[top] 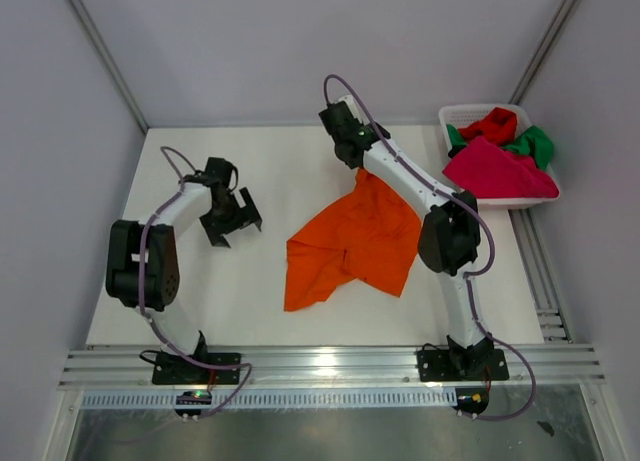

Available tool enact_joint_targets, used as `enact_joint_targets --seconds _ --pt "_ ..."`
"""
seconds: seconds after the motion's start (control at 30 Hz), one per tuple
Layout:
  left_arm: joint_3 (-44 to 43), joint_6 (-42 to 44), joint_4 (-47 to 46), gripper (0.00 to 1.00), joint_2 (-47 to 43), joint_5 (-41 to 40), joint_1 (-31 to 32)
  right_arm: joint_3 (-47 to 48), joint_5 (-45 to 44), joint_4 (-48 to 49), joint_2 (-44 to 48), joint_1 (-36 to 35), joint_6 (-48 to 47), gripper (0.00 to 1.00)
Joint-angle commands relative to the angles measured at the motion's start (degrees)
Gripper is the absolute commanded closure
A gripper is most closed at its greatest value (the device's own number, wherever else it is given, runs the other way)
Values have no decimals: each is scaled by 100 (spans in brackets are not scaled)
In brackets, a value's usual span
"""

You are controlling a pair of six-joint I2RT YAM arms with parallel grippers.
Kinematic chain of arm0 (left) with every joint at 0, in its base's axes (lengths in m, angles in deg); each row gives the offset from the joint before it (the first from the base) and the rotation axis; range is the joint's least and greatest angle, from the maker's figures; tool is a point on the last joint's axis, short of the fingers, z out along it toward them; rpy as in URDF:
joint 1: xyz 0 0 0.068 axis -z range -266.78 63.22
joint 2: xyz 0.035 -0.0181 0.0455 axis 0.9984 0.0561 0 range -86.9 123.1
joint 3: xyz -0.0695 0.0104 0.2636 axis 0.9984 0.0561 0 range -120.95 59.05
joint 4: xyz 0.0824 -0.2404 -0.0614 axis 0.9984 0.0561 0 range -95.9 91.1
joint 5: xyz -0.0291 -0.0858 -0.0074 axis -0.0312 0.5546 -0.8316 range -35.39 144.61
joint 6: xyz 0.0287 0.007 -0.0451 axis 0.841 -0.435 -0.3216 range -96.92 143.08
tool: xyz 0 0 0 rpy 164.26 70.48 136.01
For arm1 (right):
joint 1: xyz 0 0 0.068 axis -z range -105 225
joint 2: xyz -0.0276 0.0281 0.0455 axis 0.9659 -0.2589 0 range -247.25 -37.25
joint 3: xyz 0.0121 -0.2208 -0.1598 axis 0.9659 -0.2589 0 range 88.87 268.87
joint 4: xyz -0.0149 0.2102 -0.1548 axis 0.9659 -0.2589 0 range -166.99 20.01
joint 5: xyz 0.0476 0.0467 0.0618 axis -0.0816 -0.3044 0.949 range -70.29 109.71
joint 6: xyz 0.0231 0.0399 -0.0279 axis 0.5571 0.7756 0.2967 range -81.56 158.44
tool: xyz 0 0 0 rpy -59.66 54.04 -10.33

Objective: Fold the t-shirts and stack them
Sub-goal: Flatten out the tshirt

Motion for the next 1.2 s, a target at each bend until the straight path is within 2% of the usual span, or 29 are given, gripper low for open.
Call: enact_joint_targets --seconds 0.0,0.23,0.4,0.87,1.17 --pt "-243 -543 -321 1 402 623 511 69 33 -23 -78 -34 136 93" --pt "-1147 -790 -322 1 1316 589 1688 -159 -20 21 -52 -34 136 93" --pt "-1850 -746 -5 1 1764 536 2111 -247 -20 30 -34 -25 198 92" --pt "-2036 -719 127 1 2090 405 2428 -388 7 126 -16 -34 242 93" --pt "-2089 -675 338 1 2178 -60 2437 -432 -37 144 36 -25 198 93"
